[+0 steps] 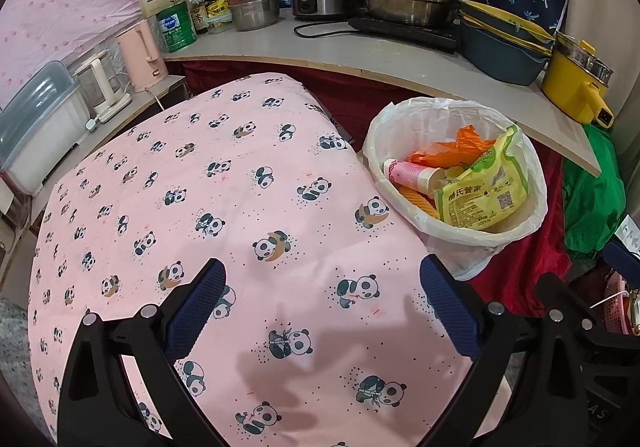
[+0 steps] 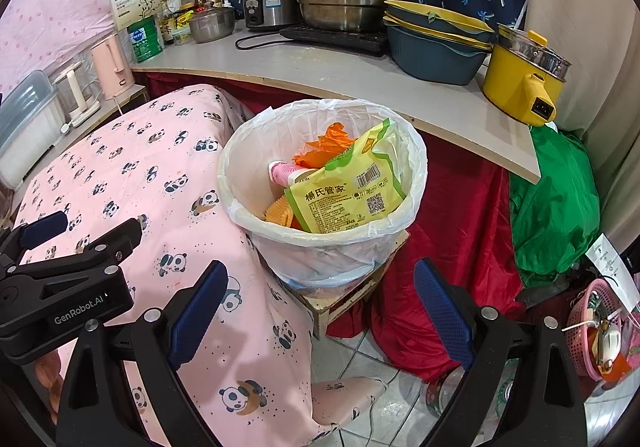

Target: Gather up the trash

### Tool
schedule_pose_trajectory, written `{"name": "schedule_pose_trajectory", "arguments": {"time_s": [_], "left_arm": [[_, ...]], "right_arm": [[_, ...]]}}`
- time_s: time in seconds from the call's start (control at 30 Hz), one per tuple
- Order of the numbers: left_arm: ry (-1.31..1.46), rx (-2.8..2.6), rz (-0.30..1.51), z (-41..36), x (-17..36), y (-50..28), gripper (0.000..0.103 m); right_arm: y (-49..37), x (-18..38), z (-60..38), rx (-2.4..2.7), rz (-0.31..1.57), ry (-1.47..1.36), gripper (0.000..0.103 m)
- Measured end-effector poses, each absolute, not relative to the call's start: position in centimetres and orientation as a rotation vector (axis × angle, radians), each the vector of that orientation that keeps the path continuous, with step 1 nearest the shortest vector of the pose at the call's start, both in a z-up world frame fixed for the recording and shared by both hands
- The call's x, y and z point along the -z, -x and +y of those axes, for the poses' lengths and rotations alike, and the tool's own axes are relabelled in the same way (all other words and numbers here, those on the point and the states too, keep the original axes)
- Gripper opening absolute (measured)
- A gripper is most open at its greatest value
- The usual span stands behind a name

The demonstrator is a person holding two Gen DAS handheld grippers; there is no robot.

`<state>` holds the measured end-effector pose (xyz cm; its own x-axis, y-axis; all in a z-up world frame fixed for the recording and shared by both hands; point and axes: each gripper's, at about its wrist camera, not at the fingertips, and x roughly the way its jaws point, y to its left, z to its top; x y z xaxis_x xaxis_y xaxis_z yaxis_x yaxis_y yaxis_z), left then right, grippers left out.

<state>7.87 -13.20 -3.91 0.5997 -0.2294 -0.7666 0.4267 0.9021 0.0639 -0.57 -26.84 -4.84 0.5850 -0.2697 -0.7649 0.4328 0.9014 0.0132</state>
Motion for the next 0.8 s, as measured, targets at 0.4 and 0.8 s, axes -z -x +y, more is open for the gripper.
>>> {"name": "schedule_pose_trajectory", "arguments": {"time_s": [0.4, 0.8], "left_arm": [[-0.252, 0.384, 0.844, -13.06, 3.79, -7.83, 0.093], [-0.254, 0.377, 0.847, -12.89, 3.74, -7.84, 0.093]], "right_arm": [[0.52, 5.12, -26.57, 0.411, 0.855, -0.206, 0.090], [0.40, 5.37, -26.25, 0.404, 0.859, -0.200, 0.090]]}}
